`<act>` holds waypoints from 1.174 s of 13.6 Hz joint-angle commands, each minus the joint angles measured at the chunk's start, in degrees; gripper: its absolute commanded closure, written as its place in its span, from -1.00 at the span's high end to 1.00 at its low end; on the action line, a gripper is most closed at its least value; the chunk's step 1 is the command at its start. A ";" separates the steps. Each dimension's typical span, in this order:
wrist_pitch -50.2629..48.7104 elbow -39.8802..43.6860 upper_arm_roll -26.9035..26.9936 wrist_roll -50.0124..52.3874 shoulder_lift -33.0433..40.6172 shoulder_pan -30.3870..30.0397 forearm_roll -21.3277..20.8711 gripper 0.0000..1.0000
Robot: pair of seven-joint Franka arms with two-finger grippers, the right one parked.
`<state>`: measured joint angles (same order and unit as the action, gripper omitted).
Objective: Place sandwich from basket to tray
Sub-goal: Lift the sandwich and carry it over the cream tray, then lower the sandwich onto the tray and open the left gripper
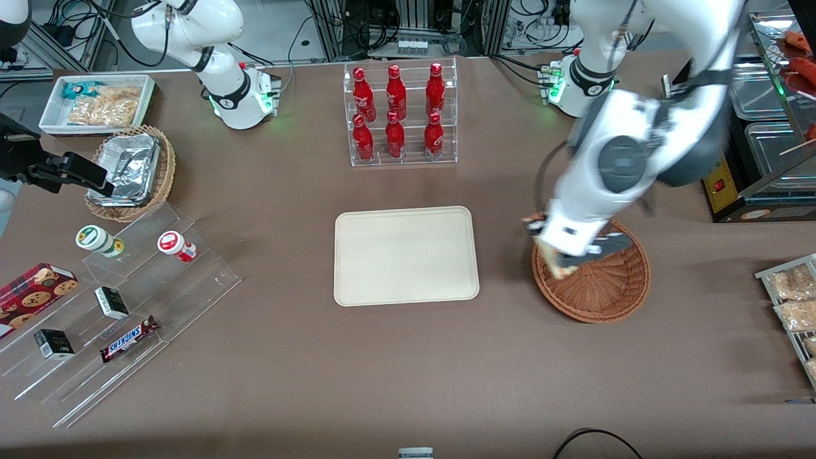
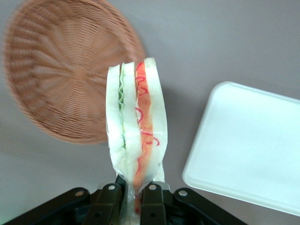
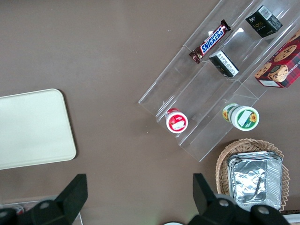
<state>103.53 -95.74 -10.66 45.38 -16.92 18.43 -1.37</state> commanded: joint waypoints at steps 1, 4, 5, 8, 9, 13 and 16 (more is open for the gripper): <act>2.46 6.87 0.55 4.01 -6.88 6.07 -0.30 -0.86; 7.72 10.74 0.46 5.59 -12.94 12.39 -0.30 -0.85; 9.74 11.27 0.55 6.30 -14.44 13.63 -0.38 -0.85; 14.32 12.24 0.46 4.73 -17.96 16.62 -0.65 -0.85; 16.07 12.42 0.46 3.50 -19.10 17.94 -0.56 -0.85; 19.86 12.86 0.46 0.69 -23.15 20.84 -1.00 -0.85; 20.57 12.86 0.55 0.33 -25.35 21.64 -1.09 -0.85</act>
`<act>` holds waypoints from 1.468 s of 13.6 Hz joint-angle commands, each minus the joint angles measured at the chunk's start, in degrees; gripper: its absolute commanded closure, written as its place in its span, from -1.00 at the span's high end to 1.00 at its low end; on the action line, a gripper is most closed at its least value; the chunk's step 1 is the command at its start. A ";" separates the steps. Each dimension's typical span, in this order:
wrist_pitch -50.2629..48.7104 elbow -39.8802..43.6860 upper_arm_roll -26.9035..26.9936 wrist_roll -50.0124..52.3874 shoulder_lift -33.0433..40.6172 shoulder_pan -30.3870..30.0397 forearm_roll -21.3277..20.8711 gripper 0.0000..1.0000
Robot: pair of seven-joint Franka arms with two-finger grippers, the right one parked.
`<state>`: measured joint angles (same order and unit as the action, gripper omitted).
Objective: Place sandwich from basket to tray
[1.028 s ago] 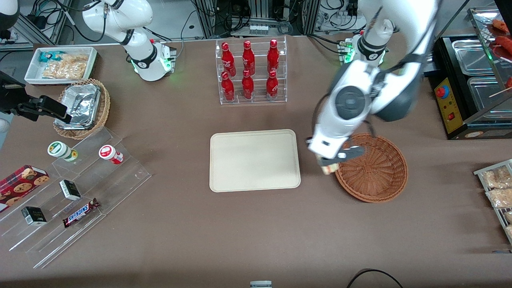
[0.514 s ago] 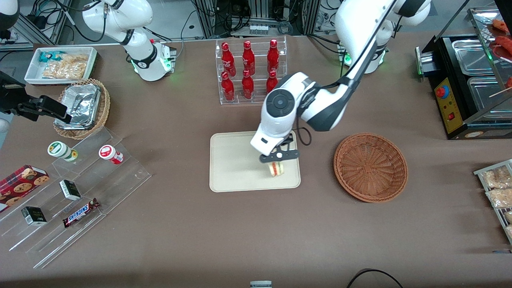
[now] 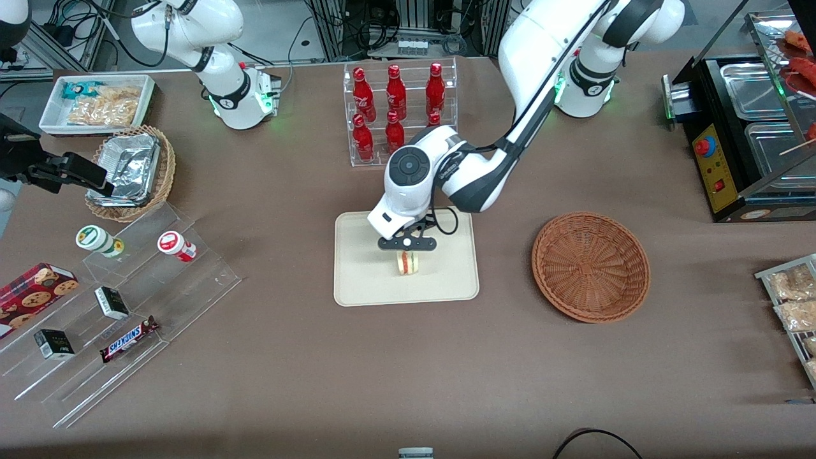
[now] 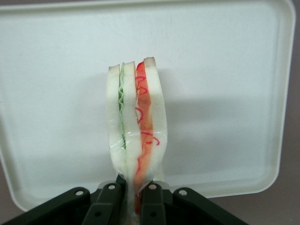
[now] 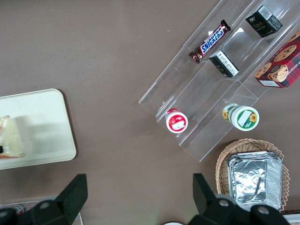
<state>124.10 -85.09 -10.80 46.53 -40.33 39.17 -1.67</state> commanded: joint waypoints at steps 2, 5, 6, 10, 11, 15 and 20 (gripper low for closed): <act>0.09 2.21 0.69 -0.91 -3.08 0.90 -0.88 -0.78; 2.55 2.12 0.69 -0.03 -3.44 0.90 -0.79 0.69; 2.55 2.12 0.69 -0.03 -3.00 0.90 -0.79 0.95; -1.20 0.98 0.78 0.23 2.69 0.12 -0.35 0.98; -4.79 0.89 0.95 0.41 5.24 0.03 -0.18 0.98; -20.27 0.27 1.21 0.94 16.93 -5.06 -0.26 0.98; -35.12 0.27 1.30 -0.90 28.45 -15.68 -1.05 0.98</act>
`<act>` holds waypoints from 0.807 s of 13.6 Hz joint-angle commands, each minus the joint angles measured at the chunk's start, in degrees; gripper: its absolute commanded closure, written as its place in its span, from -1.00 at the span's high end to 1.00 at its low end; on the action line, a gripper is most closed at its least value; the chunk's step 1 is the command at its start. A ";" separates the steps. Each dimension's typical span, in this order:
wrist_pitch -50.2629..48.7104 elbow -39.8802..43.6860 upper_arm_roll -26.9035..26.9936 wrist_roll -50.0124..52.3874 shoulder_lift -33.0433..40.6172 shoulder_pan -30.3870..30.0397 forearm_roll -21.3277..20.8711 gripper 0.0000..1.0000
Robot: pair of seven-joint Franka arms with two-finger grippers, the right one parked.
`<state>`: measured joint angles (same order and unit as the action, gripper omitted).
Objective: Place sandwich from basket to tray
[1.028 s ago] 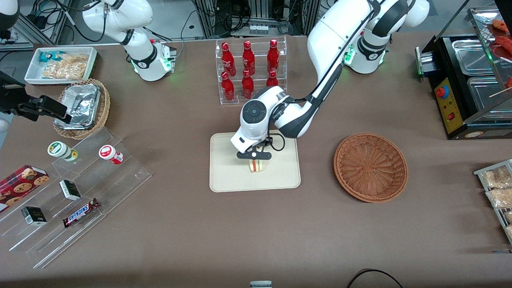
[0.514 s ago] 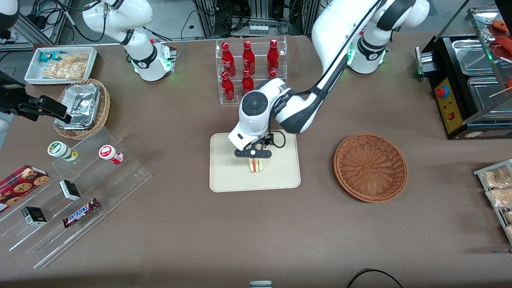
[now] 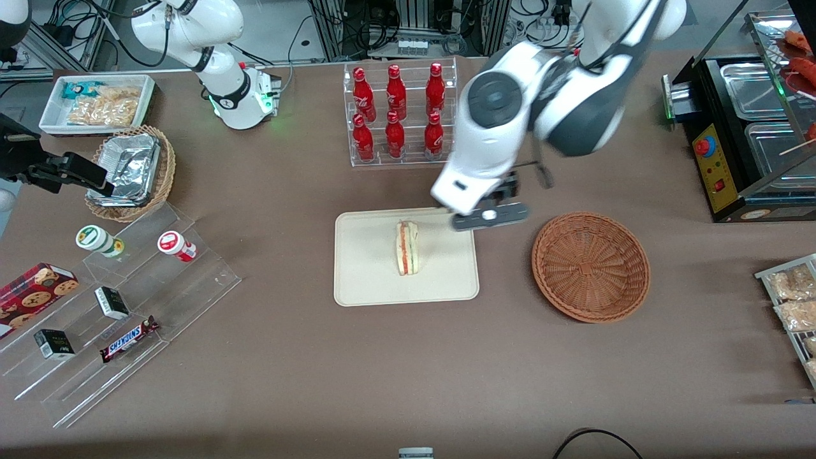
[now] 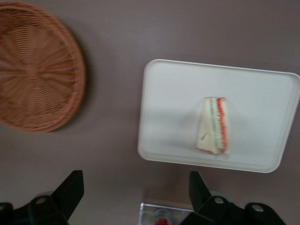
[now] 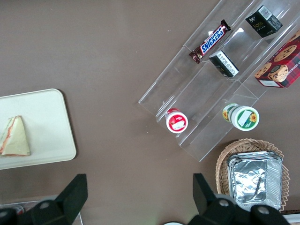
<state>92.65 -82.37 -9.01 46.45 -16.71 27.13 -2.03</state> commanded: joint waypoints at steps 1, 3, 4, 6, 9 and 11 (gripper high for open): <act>-5.97 -2.70 -0.57 -3.61 6.85 -6.28 -0.70 0.98; -10.19 -3.66 -0.49 -10.03 10.72 -11.29 -0.70 0.98; -11.78 -4.71 -0.57 -13.28 12.74 -13.84 -0.70 0.98; -12.32 -8.05 -0.49 -19.87 17.13 -18.85 -0.70 0.98; -12.41 -11.23 -0.49 -29.89 21.28 -25.97 -0.70 0.98; -13.54 -10.70 -0.49 -34.82 21.90 -29.66 -0.52 0.98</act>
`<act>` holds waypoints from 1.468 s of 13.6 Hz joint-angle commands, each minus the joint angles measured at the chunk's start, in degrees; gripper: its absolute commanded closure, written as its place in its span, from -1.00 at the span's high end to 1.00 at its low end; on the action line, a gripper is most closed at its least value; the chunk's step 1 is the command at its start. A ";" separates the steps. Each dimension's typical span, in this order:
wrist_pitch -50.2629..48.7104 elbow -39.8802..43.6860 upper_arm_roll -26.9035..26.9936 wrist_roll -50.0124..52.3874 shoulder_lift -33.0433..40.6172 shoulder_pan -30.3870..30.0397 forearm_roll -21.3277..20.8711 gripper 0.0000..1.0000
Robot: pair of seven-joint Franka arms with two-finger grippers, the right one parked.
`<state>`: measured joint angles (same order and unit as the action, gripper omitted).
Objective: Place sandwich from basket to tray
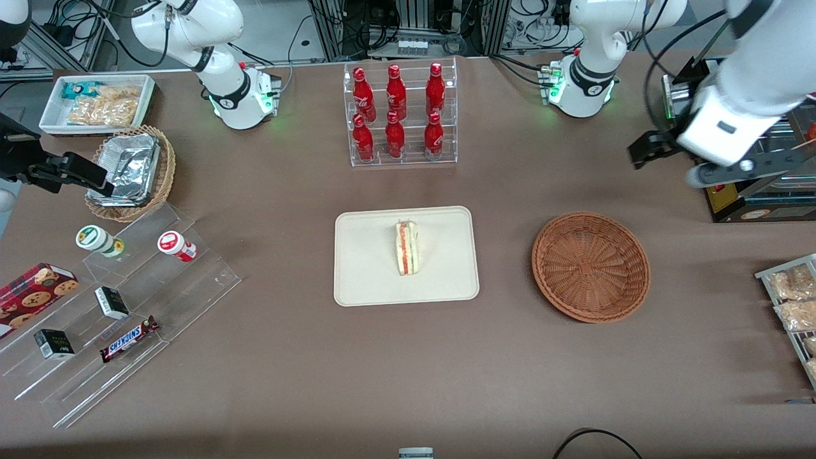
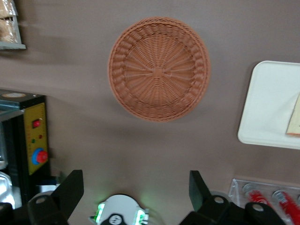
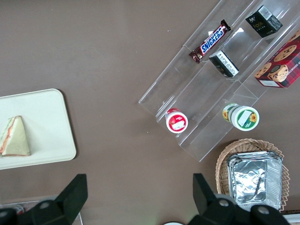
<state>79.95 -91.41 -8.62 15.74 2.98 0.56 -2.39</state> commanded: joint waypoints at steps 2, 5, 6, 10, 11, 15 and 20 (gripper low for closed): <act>-0.94 -0.71 -0.88 -6.59 1.95 -5.48 0.55 0.98; -0.94 2.80 -1.05 -6.34 -0.33 -5.22 0.46 0.99; -1.03 2.81 -1.23 -6.24 -0.34 -4.96 0.29 0.99; -0.68 2.81 -1.14 -6.68 0.01 -5.05 0.90 0.99; -0.41 2.99 -1.05 -6.77 -0.16 -4.96 1.16 0.99; -0.41 6.76 -0.44 -7.65 -2.36 -5.40 3.01 0.99; -0.76 6.77 0.79 -9.94 -2.19 -5.57 2.40 0.99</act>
